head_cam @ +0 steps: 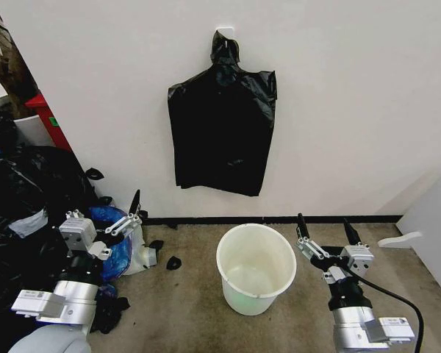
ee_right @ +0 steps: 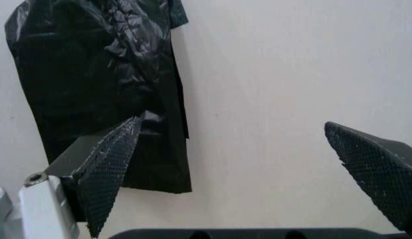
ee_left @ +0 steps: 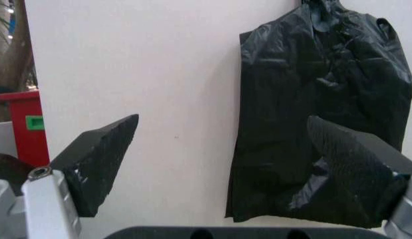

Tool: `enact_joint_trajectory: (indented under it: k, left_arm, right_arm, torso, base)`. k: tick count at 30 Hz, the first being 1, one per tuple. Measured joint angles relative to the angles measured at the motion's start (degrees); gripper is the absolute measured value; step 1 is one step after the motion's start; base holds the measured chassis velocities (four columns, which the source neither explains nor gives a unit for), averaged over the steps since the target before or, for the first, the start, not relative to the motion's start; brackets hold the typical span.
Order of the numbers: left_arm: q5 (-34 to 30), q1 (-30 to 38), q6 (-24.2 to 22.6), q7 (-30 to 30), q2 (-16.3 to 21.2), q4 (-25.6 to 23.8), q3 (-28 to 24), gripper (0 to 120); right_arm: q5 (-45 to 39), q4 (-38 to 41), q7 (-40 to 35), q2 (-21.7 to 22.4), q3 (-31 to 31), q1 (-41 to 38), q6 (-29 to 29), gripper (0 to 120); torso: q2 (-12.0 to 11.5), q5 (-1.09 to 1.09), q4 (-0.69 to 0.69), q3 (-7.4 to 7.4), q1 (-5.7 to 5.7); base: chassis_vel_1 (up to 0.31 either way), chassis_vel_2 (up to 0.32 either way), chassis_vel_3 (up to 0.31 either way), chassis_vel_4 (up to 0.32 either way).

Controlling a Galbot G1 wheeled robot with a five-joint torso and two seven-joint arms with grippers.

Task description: Place the garbage bag over the trash bin.

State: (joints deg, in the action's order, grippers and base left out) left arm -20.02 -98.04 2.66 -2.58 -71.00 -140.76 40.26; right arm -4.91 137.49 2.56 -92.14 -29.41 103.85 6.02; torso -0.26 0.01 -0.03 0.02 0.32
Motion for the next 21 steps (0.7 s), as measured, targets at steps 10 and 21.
enact_joint_trajectory:
  k: [10, 21]
  left_arm:
    - [-0.41, -0.31, 0.64, -0.2, 0.21, 0.42, 0.6, 100]
    - [-0.28, -1.64, 4.39, -2.25, 1.65, 0.93, 0.64, 100]
  right_arm:
    - [-13.24, 1.43, -1.99, 0.01, 4.3, -2.45, -2.74, 100]
    - [-37.59, 0.68, -6.61, 7.87, 8.83, -14.17, -10.69, 100]
  torso:
    - [0.0, 0.0, 0.0, 0.0, 0.0]
    - [0.0, 0.01, 0.0, 0.0, 0.0]
  base:
    - [0.0, 0.0, 0.0, 0.0]
    - [0.0, 0.0, 0.0, 0.0]
